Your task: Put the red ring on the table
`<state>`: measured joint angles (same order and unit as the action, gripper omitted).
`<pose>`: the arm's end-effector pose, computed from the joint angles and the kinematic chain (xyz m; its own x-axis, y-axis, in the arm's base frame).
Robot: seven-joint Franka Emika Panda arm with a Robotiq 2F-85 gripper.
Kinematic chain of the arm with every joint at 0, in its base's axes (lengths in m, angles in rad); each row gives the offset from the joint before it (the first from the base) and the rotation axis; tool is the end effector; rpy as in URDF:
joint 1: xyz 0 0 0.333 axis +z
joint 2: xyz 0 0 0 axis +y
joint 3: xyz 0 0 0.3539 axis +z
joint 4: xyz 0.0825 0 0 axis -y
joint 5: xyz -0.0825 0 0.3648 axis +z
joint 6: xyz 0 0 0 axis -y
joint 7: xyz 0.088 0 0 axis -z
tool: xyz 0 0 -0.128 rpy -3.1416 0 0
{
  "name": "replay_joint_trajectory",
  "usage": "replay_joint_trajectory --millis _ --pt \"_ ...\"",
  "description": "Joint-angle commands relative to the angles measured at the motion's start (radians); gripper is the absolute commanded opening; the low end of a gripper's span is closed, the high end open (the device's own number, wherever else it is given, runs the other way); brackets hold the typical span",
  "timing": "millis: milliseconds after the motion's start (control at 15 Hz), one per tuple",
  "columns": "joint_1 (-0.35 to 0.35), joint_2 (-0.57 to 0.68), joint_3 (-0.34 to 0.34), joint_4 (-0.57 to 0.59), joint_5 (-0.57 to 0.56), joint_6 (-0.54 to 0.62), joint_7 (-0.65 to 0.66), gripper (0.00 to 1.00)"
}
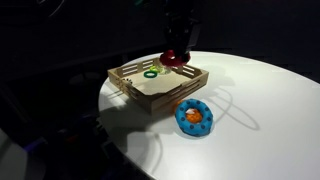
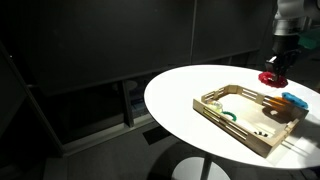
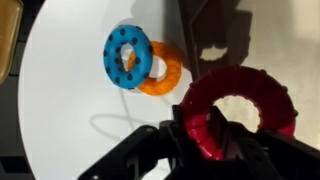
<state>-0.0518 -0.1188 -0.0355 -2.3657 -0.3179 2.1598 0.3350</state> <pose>0.4512 -0.0577 0.3972 0.9721 -0.2336 -0.0232 -0.2196 -0.9398 0.2620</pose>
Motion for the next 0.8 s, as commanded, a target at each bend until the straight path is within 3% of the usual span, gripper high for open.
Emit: replay_joint_trajectory --millis 0,733 --pt "-0.053 -0.063 -0.015 -0.035 -0.087 -0.046 0.051 0.09" --pt "-0.151 -0.027 -0.051 -0.085 -0.324 -0.041 0.223 0.09"
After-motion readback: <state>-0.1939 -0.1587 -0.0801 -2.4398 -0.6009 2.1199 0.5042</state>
